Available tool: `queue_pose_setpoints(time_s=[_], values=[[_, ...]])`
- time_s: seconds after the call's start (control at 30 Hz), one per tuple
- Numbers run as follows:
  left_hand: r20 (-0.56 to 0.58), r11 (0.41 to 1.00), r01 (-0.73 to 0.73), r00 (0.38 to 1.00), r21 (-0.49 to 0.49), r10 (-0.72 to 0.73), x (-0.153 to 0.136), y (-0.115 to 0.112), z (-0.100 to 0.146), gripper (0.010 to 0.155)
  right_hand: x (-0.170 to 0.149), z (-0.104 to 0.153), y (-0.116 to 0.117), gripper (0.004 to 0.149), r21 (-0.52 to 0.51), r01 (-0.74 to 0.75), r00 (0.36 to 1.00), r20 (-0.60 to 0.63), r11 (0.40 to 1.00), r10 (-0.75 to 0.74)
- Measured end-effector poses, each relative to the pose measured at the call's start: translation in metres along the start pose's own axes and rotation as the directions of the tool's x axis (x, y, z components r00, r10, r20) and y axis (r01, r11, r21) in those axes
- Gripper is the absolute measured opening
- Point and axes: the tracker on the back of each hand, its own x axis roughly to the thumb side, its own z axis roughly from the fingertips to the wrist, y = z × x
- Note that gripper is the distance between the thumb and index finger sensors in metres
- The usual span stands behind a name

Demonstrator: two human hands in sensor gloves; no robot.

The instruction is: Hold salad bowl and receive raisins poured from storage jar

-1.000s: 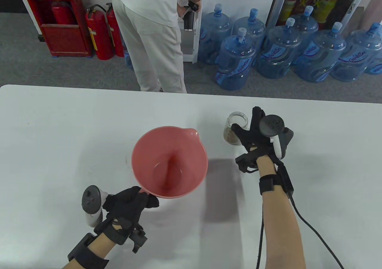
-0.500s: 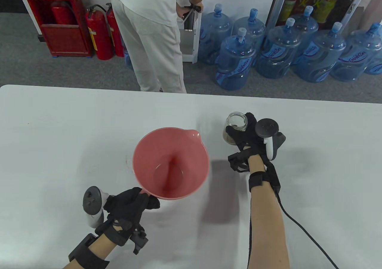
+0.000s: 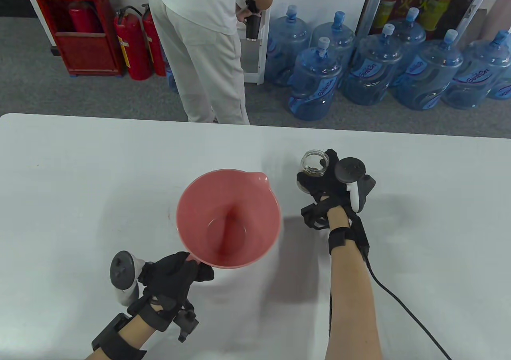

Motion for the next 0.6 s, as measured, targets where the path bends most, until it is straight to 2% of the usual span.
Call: queue_pose_setpoints(time_s=[0.17, 0.3, 0.4, 0.5, 0.6], values=[[-0.006, 1.0, -0.004, 1.0, -0.009, 0.004, -0.001, -0.001, 0.001, 0.035, 0.004, 0.005, -0.005, 0.108, -0.03, -0.023, 1.0, 0.003, 0.999, 0.023], [0.003, 1.0, -0.014, 1.0, -0.017, 0.015, 0.0, -0.002, 0.0, 0.035, 0.007, 0.023, -0.021, 0.107, -0.047, -0.079, 0.989, 0.119, 0.996, 0.084], [0.037, 1.0, -0.027, 0.999, -0.012, 0.027, 0.003, -0.003, 0.002, 0.034, 0.013, 0.044, -0.047, 0.107, -0.086, -0.073, 0.968, 0.233, 0.994, 0.091], [0.083, 0.999, -0.033, 0.996, 0.017, 0.032, 0.011, -0.003, 0.003, 0.035, 0.018, 0.069, -0.075, 0.106, -0.088, 0.016, 0.944, 0.329, 0.996, 0.013], [0.102, 0.999, -0.035, 0.994, -0.003, 0.035, 0.014, -0.006, 0.003, 0.035, 0.027, 0.098, -0.104, 0.104, -0.083, 0.081, 0.897, 0.44, 0.993, -0.036]])
